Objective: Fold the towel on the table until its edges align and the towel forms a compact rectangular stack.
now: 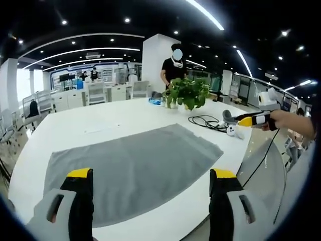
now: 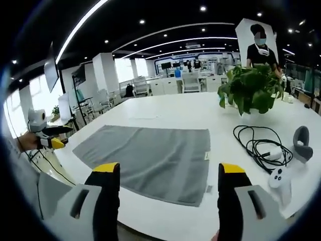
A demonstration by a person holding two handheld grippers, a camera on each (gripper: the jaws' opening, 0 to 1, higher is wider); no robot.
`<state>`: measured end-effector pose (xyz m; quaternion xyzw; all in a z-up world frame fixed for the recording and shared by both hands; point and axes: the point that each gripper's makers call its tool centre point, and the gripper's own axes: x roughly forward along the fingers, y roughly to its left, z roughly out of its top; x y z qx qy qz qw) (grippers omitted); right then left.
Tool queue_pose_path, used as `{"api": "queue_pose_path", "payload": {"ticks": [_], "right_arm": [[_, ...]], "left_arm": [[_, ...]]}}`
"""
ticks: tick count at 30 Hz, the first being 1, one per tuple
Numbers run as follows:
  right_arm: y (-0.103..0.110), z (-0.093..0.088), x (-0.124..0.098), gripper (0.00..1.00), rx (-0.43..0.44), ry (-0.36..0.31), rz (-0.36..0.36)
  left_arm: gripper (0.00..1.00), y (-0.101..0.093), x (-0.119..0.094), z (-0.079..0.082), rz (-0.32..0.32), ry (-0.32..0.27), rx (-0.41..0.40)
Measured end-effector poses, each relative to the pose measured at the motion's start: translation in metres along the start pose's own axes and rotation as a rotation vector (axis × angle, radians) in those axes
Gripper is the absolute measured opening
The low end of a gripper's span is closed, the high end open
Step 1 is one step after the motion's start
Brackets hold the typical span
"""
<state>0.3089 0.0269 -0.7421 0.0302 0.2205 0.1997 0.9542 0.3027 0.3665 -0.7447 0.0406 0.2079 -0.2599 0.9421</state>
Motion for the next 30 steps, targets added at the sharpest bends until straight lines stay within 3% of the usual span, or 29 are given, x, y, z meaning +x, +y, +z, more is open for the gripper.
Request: {"api": "queue_pose_path", "payload": {"ticks": [13, 30], "right_arm": [[-0.017, 0.01, 0.001, 0.81, -0.012, -0.015, 0.045], [-0.055, 0.029, 0.007, 0.8, -0.055, -0.004, 0.109]], "left_arm": [[0.98, -0.027, 0.014, 0.01, -0.038, 0.015, 0.041], [0.97, -0.076, 0.058, 0.028, -0.079, 0.007, 0.064]]}}
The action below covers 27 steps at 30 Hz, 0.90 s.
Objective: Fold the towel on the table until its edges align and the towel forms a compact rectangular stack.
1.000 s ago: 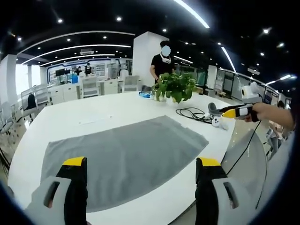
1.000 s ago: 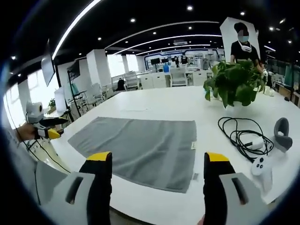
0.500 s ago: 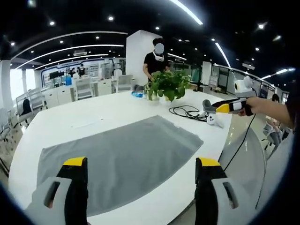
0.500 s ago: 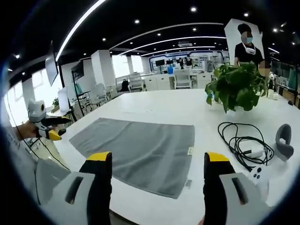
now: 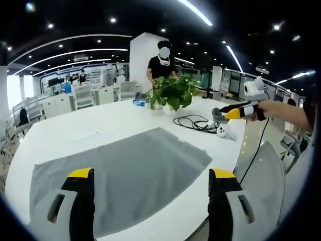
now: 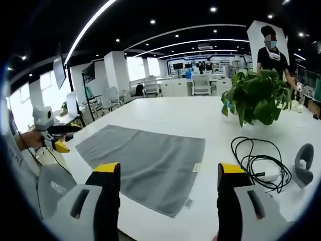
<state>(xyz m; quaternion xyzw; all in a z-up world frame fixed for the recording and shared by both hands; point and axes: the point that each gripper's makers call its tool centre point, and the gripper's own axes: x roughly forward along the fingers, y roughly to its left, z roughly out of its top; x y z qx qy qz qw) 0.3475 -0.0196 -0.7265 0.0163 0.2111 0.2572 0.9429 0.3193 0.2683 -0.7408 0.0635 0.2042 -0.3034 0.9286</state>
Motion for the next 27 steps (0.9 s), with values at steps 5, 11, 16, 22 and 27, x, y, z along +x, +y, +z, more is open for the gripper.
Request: {"api": "queue_pose_path", "payload": {"ticks": [5, 11, 16, 22, 27], "right_arm": [[-0.012, 0.009, 0.006, 0.79, -0.014, -0.002, 0.019], [-0.021, 0.017, 0.017, 0.79, -0.053, 0.003, 0.066], [-0.039, 0.014, 0.034, 0.77, -0.098, 0.013, 0.09], [-0.057, 0.014, 0.049, 0.75, -0.088, 0.013, 0.09], [-0.07, 0.013, 0.064, 0.73, -0.057, 0.02, 0.093]], "left_arm": [[0.91, -0.014, 0.017, 0.007, -0.033, 0.002, 0.019], [0.9, -0.038, 0.037, 0.013, -0.077, 0.002, 0.045], [0.9, -0.055, 0.059, 0.014, -0.126, -0.014, 0.061], [0.87, -0.079, 0.089, 0.02, -0.211, -0.012, 0.126], [0.84, -0.105, 0.121, 0.021, -0.285, 0.011, 0.183]]}}
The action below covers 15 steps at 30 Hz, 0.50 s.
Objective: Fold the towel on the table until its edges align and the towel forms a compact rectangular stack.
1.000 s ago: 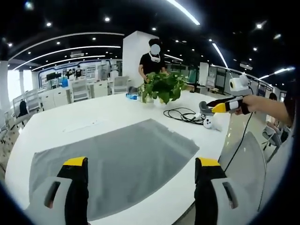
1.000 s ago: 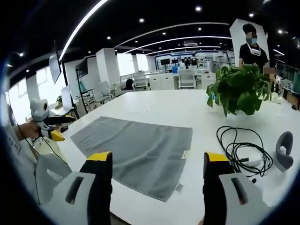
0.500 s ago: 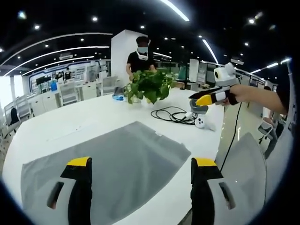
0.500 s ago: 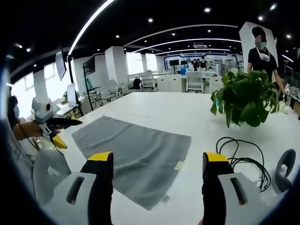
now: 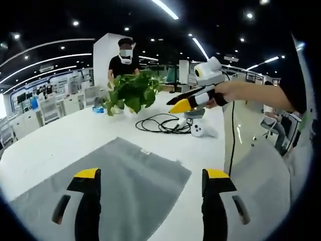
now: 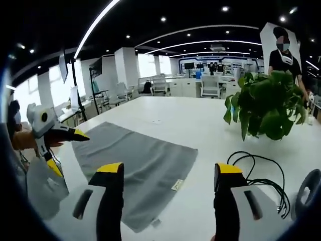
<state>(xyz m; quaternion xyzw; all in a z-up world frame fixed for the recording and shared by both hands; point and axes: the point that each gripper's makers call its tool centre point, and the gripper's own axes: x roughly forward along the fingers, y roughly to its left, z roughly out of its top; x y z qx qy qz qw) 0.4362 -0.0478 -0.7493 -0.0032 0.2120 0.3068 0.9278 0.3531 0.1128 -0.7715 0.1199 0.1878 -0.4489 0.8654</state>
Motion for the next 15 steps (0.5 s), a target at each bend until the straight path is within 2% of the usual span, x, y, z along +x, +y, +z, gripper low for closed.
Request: {"api": "queue_pose_path", "payload": {"ticks": [3, 5, 10, 11, 15], "right_arm": [[-0.008, -0.006, 0.012, 0.72, 0.008, 0.021, 0.007], [-0.013, -0.008, 0.022, 0.73, 0.009, 0.031, 0.008], [-0.02, -0.002, 0.046, 0.72, 0.026, 0.021, 0.045], [-0.021, -0.002, 0.049, 0.72, 0.025, 0.022, 0.048], [-0.023, -0.002, 0.061, 0.7, 0.016, 0.03, 0.053]], "left_arm": [[0.8, -0.01, 0.024, -0.01, -0.034, 0.05, 0.053], [0.78, -0.019, 0.035, -0.014, -0.06, 0.05, 0.075], [0.72, -0.038, 0.052, -0.024, -0.1, 0.073, 0.188], [0.72, -0.046, 0.056, -0.03, -0.128, 0.096, 0.216], [0.71, -0.063, 0.067, -0.034, -0.152, 0.101, 0.233]]}}
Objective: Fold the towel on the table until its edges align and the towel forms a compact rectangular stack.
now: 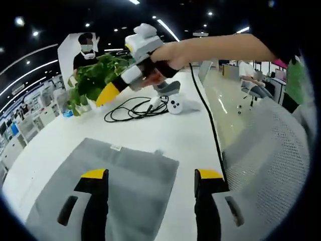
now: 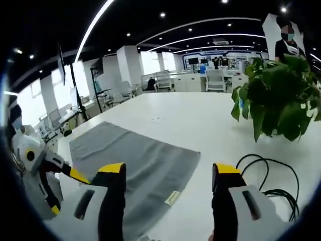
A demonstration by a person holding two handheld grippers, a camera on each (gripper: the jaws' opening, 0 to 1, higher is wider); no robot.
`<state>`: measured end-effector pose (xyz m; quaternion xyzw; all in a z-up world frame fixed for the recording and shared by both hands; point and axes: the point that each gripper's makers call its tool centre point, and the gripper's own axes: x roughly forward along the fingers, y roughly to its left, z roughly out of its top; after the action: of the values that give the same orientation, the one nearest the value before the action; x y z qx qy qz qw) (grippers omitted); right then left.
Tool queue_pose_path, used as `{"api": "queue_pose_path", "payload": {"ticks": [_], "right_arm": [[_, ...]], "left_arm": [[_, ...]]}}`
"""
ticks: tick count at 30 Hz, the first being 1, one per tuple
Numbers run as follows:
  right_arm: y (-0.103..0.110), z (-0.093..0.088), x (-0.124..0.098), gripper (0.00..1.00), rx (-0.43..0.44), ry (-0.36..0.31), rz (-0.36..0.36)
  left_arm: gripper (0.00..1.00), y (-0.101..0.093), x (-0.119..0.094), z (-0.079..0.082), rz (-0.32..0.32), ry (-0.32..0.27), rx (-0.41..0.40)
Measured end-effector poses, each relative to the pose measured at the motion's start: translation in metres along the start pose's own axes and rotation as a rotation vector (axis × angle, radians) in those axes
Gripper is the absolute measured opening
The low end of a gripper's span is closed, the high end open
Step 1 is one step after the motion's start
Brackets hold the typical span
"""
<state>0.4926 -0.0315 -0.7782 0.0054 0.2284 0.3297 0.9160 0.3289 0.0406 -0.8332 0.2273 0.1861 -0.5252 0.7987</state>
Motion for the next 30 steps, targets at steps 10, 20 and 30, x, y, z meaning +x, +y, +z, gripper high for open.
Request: {"api": "queue_pose_path", "payload": {"ticks": [10, 20, 30], "right_arm": [[-0.012, -0.011, 0.023, 0.63, 0.014, 0.014, -0.043], [-0.035, -0.025, 0.052, 0.57, 0.054, 0.033, -0.055], [-0.053, -0.031, 0.076, 0.5, 0.114, 0.02, -0.076]], "left_arm": [[0.51, -0.019, 0.036, -0.008, -0.047, 0.029, -0.008], [0.37, -0.048, 0.07, -0.013, -0.153, 0.035, -0.07], [0.35, -0.049, 0.088, -0.028, -0.171, 0.077, -0.134]]}}
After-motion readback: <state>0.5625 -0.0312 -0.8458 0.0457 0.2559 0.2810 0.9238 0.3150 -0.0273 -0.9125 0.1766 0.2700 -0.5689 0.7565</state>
